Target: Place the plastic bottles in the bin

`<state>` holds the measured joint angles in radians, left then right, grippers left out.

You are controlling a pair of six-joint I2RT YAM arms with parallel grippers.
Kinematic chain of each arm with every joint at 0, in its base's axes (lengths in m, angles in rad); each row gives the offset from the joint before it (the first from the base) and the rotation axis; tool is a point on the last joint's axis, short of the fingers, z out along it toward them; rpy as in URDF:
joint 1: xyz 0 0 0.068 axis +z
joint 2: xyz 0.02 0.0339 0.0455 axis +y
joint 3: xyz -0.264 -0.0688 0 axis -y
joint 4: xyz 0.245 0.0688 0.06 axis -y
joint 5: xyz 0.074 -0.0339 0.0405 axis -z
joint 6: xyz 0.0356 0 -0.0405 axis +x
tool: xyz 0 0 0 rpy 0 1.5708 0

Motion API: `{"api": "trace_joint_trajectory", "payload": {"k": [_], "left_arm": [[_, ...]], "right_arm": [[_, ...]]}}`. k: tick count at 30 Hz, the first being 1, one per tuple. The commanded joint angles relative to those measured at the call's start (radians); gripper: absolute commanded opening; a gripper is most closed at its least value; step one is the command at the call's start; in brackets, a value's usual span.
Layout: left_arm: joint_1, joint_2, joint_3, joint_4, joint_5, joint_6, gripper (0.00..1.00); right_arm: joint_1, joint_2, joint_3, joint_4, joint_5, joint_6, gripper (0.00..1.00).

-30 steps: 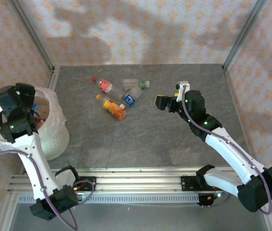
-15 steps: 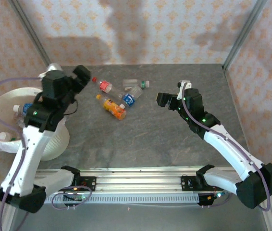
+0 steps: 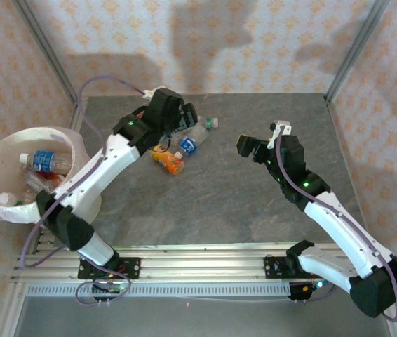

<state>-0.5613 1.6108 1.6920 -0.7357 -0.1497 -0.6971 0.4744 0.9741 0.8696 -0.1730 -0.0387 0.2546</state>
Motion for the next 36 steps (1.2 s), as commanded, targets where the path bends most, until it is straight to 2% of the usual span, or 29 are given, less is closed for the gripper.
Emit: {"api": "trace_joint_trajectory", "payload": {"k": [1,10,14,18,20,25,31,36], "left_arm": [[0.005,0.065,0.056,-0.088,0.0,0.059,1.0],[0.083,0.21,0.069,-0.138,0.019,0.034,1.0],[0.118,0.233,0.04,-0.162,-0.002,-0.057,1.0],[0.147,0.222,-0.062,-0.081,0.017,-0.145,1.0],[0.161,0.228,-0.088,-0.047,0.028,-0.167,0.96],[0.197,0.241,-0.159,0.004,-0.02,-0.244,0.94],[0.245,0.29,-0.189,0.077,0.002,-0.247,0.89],[0.282,0.37,-0.194,0.134,0.064,-0.279,0.86]], "right_arm": [[-0.003,-0.029,-0.014,-0.016,0.032,0.004,0.99],[-0.003,-0.029,-0.021,-0.023,0.037,-0.012,0.99],[-0.003,-0.029,-0.021,-0.028,0.037,-0.018,0.99],[-0.004,-0.029,-0.021,-0.037,0.037,-0.019,0.99],[-0.003,-0.028,-0.02,-0.039,0.038,-0.021,0.99],[-0.003,-0.032,-0.005,-0.072,0.045,-0.026,0.99],[-0.003,-0.049,0.004,-0.118,0.054,-0.044,0.99],[-0.003,-0.07,0.006,-0.128,0.068,-0.044,0.99]]}}
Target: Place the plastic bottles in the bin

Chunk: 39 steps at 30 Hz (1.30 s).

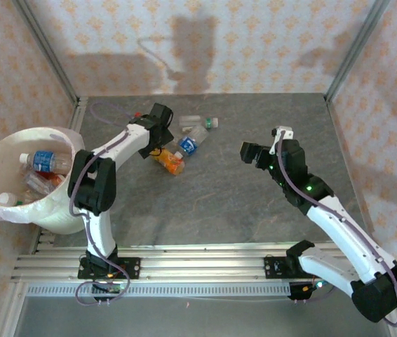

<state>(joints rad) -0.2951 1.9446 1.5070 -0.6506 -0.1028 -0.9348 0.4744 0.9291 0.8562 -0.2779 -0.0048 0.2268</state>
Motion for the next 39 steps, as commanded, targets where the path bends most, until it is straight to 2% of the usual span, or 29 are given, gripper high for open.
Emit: {"api": "trace_joint_trajectory", "payload": {"k": [1,9,14,20,23,25,29,33,39], "left_arm": [[0.02,0.042,-0.01,0.062,0.017,-0.046,0.84],[0.034,0.13,0.004,0.125,0.044,-0.056,0.72],[0.034,0.139,-0.032,0.143,0.023,-0.039,0.71],[0.034,0.077,-0.074,0.178,0.001,0.034,0.57],[0.034,0.028,-0.087,0.178,-0.001,0.082,0.54],[0.029,-0.026,-0.132,0.243,0.015,0.122,0.53],[-0.002,-0.168,-0.179,0.31,0.009,0.212,0.5],[-0.068,-0.291,-0.149,0.298,-0.066,0.32,0.5],[-0.109,-0.452,-0.104,0.294,-0.08,0.393,0.49]], "right_arm": [[-0.003,-0.028,0.02,-0.026,0.036,-0.016,0.99],[-0.003,-0.039,0.024,-0.06,0.049,-0.022,0.99],[-0.003,-0.052,0.018,-0.065,0.055,-0.016,0.99],[-0.003,-0.058,0.015,-0.066,0.064,-0.019,0.99],[-0.003,-0.055,0.013,-0.053,0.06,-0.012,0.99],[-0.003,-0.055,0.009,-0.039,0.049,-0.009,0.99],[-0.003,-0.059,0.0,0.026,-0.03,-0.011,0.99],[-0.003,-0.061,0.009,0.091,-0.1,0.011,0.99],[-0.002,-0.059,0.02,0.15,-0.228,-0.005,0.99]]}}
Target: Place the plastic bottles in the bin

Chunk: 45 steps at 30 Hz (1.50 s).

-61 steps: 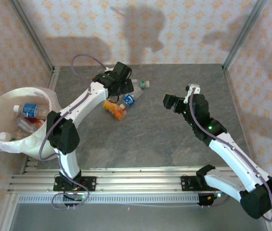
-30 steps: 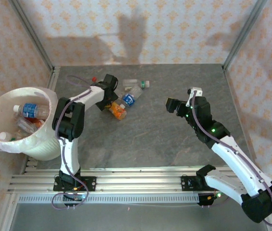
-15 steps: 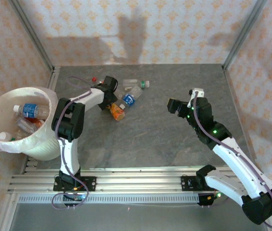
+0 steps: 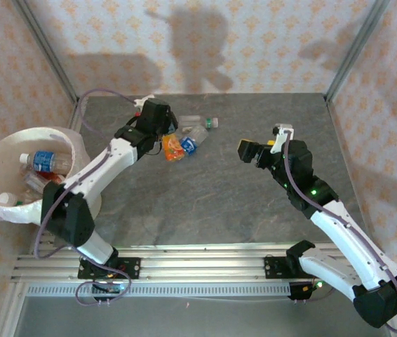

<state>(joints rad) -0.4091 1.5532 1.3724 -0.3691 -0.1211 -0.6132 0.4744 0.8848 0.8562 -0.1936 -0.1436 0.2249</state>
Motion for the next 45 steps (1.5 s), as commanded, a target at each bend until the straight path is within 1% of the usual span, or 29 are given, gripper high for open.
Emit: {"api": "trace_joint_trajectory", "payload": {"k": [1,4,6,8,11,15,18,20,21,22,25,28,30,31,34,36,37,41,43,45], "left_arm": [[0.005,-0.086,0.034,0.008,-0.071,0.069,0.5],[0.012,-0.179,0.043,-0.029,-0.153,0.038,0.5],[0.018,-0.242,0.041,-0.033,-0.195,0.044,0.49],[0.025,-0.301,0.052,-0.051,-0.244,0.072,0.49],[0.05,-0.352,0.128,-0.114,-0.322,0.187,0.5],[0.14,-0.39,0.239,-0.222,-0.414,0.262,0.49],[0.198,-0.423,0.278,-0.266,-0.527,0.333,0.48],[0.24,-0.44,0.295,-0.308,-0.631,0.363,0.48],[0.272,-0.45,0.294,-0.322,-0.648,0.361,0.48],[0.32,-0.457,0.291,-0.338,-0.629,0.347,0.48],[0.486,-0.446,0.319,-0.437,-0.434,0.258,0.48],[0.586,-0.427,0.319,-0.497,-0.41,0.213,0.47],[0.672,-0.437,0.287,-0.501,-0.354,0.18,0.46],[0.702,-0.445,0.263,-0.492,-0.336,0.176,0.46],[0.746,-0.462,0.211,-0.493,-0.34,0.178,0.46],[0.802,-0.463,0.188,-0.51,-0.315,0.169,0.46],[0.844,-0.461,0.174,-0.518,-0.281,0.16,0.46],[1.008,-0.443,0.114,-0.529,-0.075,0.135,0.47],[1.041,-0.43,0.1,-0.542,-0.04,0.138,0.47],[1.05,-0.419,0.094,-0.567,-0.056,0.14,0.48]], "right_arm": [[-0.002,-0.015,0.019,0.068,-0.1,-0.004,0.99],[0.003,-0.015,0.021,0.062,-0.107,-0.011,0.99],[0.003,-0.015,0.02,0.057,-0.1,-0.013,0.99],[0.003,-0.014,0.02,0.051,-0.092,-0.025,0.99],[0.003,-0.008,0.02,0.042,-0.058,-0.053,0.99],[0.003,0.019,0.015,0.084,-0.016,-0.087,0.99],[0.003,0.064,0.05,0.084,-0.025,-0.088,0.99],[0.003,0.095,0.067,0.083,-0.03,-0.072,0.99],[0.004,0.109,0.073,0.086,-0.035,-0.066,0.99],[0.005,0.121,0.076,0.091,-0.044,-0.058,0.99],[0.004,0.145,0.07,0.119,-0.06,-0.042,0.99],[0.005,0.167,0.08,0.129,-0.076,-0.049,0.99],[0.004,0.184,0.108,0.103,-0.087,-0.064,0.99],[0.005,0.191,0.122,0.09,-0.089,-0.068,0.99],[0.004,0.204,0.139,0.078,-0.095,-0.069,0.99],[0.005,0.208,0.135,0.086,-0.099,-0.061,0.99],[0.005,0.212,0.133,0.089,-0.1,-0.054,0.99],[0.005,0.236,0.149,0.076,-0.124,-0.046,0.99],[0.007,0.251,0.168,0.055,-0.133,-0.046,0.99],[0.006,0.267,0.187,0.034,-0.144,-0.043,0.99]]}}
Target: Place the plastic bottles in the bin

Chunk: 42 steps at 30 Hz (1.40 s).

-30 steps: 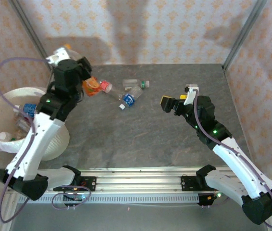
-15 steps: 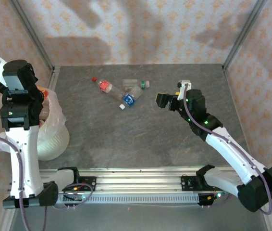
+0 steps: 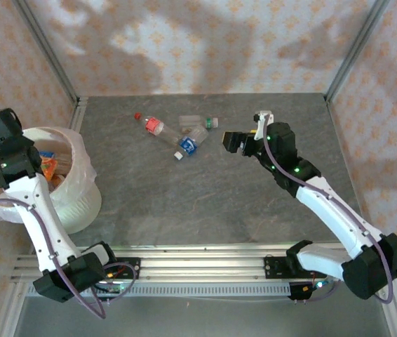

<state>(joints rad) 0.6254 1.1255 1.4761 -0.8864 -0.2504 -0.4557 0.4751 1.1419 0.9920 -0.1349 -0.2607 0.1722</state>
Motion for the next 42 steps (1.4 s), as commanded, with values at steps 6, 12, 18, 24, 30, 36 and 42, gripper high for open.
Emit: {"api": "trace_joint_trajectory", "payload": {"k": [6,12,18,24,30,36,42], "left_arm": [[0.043,0.002,-0.075,-0.082,0.017,-0.038,0.5],[0.043,0.028,-0.108,-0.119,0.089,-0.066,0.73],[0.042,-0.014,0.0,-0.2,0.171,-0.039,0.84],[0.042,-0.085,-0.021,-0.133,0.388,-0.052,0.96],[0.041,-0.023,-0.06,-0.075,0.586,-0.072,0.97],[0.042,-0.012,-0.129,-0.015,0.718,-0.117,0.98],[0.042,0.043,-0.08,-0.088,0.799,-0.02,0.99]], "right_arm": [[0.006,0.031,0.054,0.005,-0.046,0.051,0.99],[0.006,0.047,0.069,0.005,-0.06,0.049,0.99],[0.006,0.053,0.049,0.003,-0.052,0.051,0.99],[0.006,0.054,0.014,0.03,-0.048,0.091,0.99],[0.006,0.048,0.011,0.024,-0.048,0.099,0.99],[0.005,0.048,0.001,0.019,-0.038,0.094,0.99],[0.005,0.047,0.006,0.021,-0.044,0.098,0.99]]}}
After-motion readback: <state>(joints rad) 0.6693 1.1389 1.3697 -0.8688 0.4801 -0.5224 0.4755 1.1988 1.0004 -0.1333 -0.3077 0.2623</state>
